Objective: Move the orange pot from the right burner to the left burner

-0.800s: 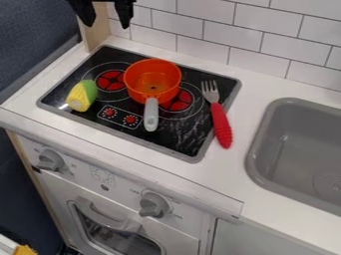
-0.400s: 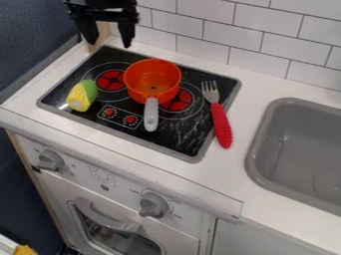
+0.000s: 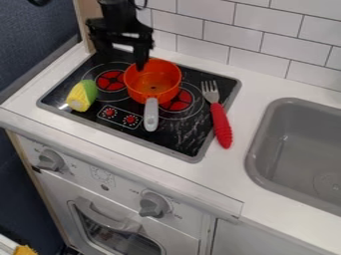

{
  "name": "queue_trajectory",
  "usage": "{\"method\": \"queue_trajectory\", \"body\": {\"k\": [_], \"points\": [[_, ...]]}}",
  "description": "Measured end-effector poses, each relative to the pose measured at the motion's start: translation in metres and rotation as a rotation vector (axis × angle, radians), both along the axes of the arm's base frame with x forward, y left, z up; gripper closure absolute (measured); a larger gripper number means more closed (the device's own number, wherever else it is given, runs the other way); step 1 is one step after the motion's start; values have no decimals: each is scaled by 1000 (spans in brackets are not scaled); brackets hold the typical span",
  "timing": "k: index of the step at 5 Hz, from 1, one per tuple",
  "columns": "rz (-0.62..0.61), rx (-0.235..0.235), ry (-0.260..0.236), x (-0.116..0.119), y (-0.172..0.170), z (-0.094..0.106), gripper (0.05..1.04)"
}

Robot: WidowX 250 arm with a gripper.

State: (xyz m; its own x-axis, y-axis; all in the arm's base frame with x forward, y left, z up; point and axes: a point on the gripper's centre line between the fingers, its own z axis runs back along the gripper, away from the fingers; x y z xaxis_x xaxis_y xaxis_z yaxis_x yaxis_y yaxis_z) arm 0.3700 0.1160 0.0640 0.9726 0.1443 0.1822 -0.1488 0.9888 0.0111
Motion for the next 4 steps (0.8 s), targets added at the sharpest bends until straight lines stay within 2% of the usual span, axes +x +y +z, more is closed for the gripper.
{"method": "queue_trajectory", "body": {"k": [1, 2, 3, 4], "points": [[-20, 0, 48, -1, -6, -18, 83], [-37, 5, 93, 2, -9, -35, 134], [-52, 28, 107, 6, -11, -37, 414], [-63, 17, 98, 5, -13, -39, 685]]}}
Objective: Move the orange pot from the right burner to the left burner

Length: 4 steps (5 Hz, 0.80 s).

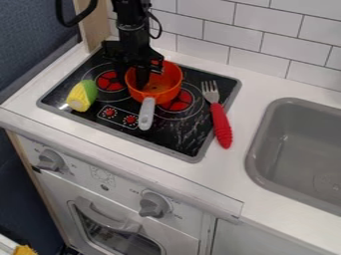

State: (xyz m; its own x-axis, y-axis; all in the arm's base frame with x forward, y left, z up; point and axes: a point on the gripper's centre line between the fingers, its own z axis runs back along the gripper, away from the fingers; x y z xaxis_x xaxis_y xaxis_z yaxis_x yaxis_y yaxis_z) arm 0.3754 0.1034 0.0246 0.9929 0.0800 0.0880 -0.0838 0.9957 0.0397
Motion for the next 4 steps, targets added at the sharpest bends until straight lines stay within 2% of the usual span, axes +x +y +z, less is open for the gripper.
{"method": "queue_trajectory", "body": {"k": [1, 2, 4], "points": [[1, -50, 0, -4, -1, 2, 899], [-16, -73, -2, -7, -5, 10, 1004], [58, -134, -41, -8, 8, 42, 1012]]}}
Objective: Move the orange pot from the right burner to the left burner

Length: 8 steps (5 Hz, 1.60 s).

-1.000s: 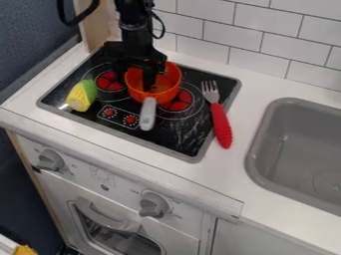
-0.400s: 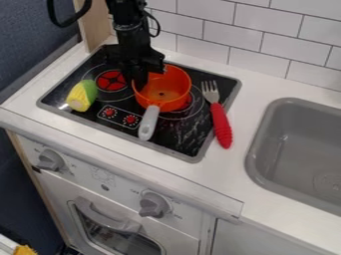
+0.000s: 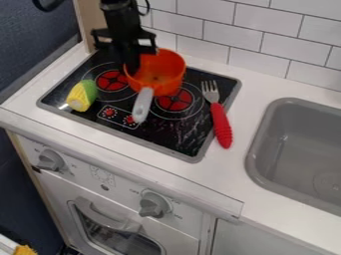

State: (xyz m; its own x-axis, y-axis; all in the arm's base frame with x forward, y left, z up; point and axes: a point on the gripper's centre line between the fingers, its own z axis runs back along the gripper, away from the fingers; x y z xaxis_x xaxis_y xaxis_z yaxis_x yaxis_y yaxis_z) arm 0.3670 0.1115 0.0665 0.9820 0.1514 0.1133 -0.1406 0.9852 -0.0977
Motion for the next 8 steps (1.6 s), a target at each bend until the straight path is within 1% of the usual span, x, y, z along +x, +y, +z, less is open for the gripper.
{"method": "queue_trajectory", "body": {"k": [1, 2, 3, 4, 5, 6, 7, 8], "points": [[87, 21, -52, 12, 26, 27, 1012], [163, 47, -41, 21, 50, 21, 1012], [252, 88, -53, 31, 73, 17, 1012], [344, 105, -32, 29, 85, 8, 1012], [424, 108, -27, 29, 91, 0, 1012], [467, 126, -11, 34, 99, -12, 1012], [512, 138, 26, 38, 106, -25, 1012], [537, 147, 34, 38, 111, -27, 983]]}}
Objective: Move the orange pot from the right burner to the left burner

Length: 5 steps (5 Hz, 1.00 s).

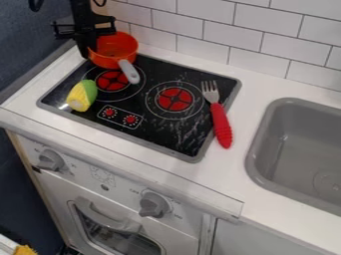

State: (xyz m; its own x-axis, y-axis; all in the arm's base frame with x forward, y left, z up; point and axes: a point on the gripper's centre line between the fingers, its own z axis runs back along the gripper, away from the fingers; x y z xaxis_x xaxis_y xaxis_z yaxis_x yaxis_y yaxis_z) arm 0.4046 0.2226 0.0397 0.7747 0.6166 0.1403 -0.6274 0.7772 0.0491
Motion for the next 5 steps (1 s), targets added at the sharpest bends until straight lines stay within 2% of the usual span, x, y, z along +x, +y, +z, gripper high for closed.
{"method": "queue_trajectory", "body": {"k": [1, 2, 3, 4, 5], "points": [[57, -7, -3, -2, 1, 0, 810], [92, -23, 6, -7, 1, -6, 523], [94, -57, -9, -8, 1, -6, 215], [105, -28, -44, -9, 3, 20, 70], [75, 2, -113, -12, -2, 58, 74]]}}
